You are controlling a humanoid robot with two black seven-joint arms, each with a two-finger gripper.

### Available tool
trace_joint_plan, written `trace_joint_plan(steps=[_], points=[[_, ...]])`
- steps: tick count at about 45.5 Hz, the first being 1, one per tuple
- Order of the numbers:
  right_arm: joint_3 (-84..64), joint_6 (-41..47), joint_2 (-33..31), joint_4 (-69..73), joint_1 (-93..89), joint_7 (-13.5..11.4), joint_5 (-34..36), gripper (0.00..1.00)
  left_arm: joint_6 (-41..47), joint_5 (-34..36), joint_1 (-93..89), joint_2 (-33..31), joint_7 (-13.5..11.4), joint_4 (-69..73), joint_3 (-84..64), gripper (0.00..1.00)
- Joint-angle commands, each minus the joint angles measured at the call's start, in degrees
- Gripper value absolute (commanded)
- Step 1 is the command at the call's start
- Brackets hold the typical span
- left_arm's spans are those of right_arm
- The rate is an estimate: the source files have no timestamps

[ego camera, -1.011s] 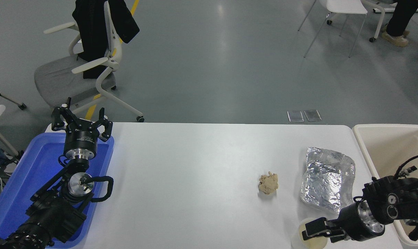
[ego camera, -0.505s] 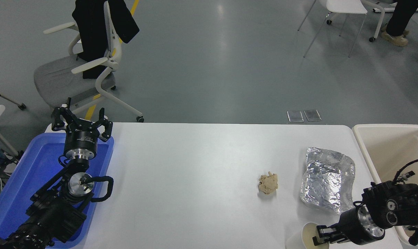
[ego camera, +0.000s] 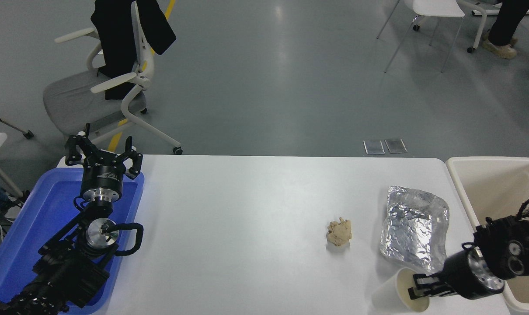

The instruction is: Pick up paper cup place in dustbin

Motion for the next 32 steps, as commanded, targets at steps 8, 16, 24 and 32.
trace_joint_plan(steps=[8,16,24,32], points=[[-22.53,17.98,2.66,6.41,45.74,0.16,7.38,0.0,0.0,-0.01,0.08,0.01,0.0,0.0,0.0,0.99],[-25.34,23.96,5.83,6.41,55.33,0.08,8.18,0.0,0.0,-0.01,0.08,0.01,0.0,0.0,0.0,0.99],[-26.57,26.34,7.59,6.41,58.94,-0.01,8.26,0.0,0.0,-0.01,0.08,0.01,0.0,0.0,0.0,0.99],[-26.84,25.63,7.68,6.41,59.12,-0.1,8.09,0.0,0.0,-0.01,0.0,0.01,0.0,0.0,0.0,0.99]])
